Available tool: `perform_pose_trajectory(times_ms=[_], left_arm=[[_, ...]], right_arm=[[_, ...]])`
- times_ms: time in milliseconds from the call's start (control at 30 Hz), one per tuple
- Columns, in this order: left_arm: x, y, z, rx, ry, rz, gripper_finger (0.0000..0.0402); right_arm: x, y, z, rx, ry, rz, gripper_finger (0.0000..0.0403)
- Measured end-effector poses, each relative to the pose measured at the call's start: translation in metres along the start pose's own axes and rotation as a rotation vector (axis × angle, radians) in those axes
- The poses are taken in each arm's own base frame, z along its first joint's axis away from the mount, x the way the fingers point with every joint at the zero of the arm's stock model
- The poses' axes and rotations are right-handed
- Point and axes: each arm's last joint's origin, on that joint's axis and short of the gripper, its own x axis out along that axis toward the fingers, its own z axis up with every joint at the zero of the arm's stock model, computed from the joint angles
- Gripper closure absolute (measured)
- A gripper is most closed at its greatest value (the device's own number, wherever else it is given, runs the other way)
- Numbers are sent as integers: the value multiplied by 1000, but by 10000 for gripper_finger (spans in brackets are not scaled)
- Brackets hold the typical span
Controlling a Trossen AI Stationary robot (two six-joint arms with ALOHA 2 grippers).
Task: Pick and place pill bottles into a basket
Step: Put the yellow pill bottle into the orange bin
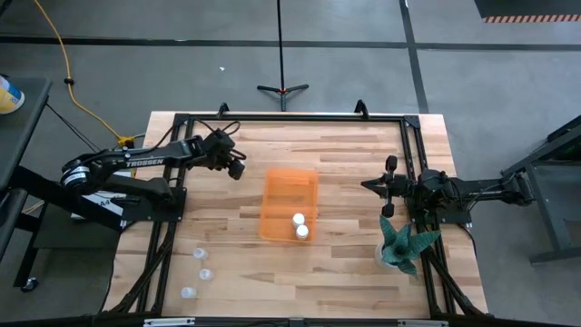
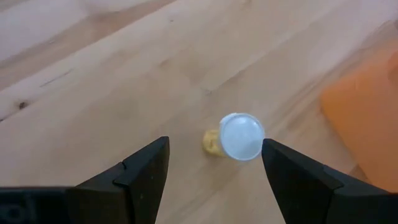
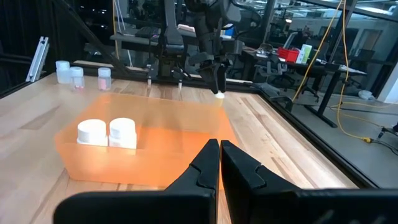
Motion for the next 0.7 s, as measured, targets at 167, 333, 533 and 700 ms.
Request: perform_pose_trajectory(times_ms=[167, 333, 533, 700], left_arm=[[1, 0, 1, -3, -24, -12, 112], [1, -1, 1, -4, -30, -16, 112], [2, -1, 1, -9, -32, -19, 112], [10, -12, -4, 0, -8, -23, 112]], right_arm=[[0, 0, 0, -1, 3, 1, 396], [0, 0, 0, -1, 4, 1, 396], [0, 0, 0, -1, 4, 1, 396], [0, 0, -1, -1, 6, 1, 396]])
